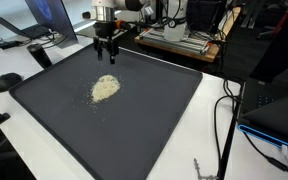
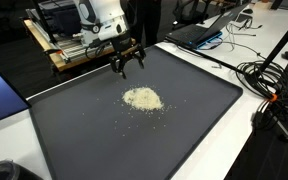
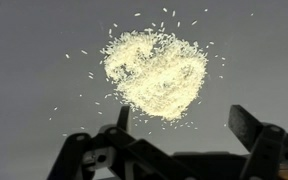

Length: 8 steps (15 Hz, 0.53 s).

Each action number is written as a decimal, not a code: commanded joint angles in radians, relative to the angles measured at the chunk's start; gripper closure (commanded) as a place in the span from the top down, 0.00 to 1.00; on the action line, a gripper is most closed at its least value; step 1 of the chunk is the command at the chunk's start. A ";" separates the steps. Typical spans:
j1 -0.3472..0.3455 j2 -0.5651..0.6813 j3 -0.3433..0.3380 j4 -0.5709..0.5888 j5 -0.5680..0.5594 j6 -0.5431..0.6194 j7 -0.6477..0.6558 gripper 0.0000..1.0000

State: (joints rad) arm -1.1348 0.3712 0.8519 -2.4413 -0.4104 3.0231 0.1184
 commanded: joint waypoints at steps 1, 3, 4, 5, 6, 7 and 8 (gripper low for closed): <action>-0.139 0.054 0.120 0.045 0.041 -0.098 -0.084 1.00; -0.193 0.072 0.159 0.061 0.040 -0.144 -0.107 1.00; -0.216 0.084 0.174 0.070 0.039 -0.166 -0.118 1.00; -0.232 0.097 0.181 0.080 0.035 -0.188 -0.128 1.00; -0.247 0.109 0.189 0.091 0.033 -0.213 -0.140 1.00; -0.260 0.128 0.197 0.106 0.031 -0.241 -0.160 1.00; -0.185 0.081 0.133 0.107 0.193 -0.234 -0.286 1.00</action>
State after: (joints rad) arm -1.3610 0.4422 1.0174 -2.3737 -0.4043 2.8362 0.0161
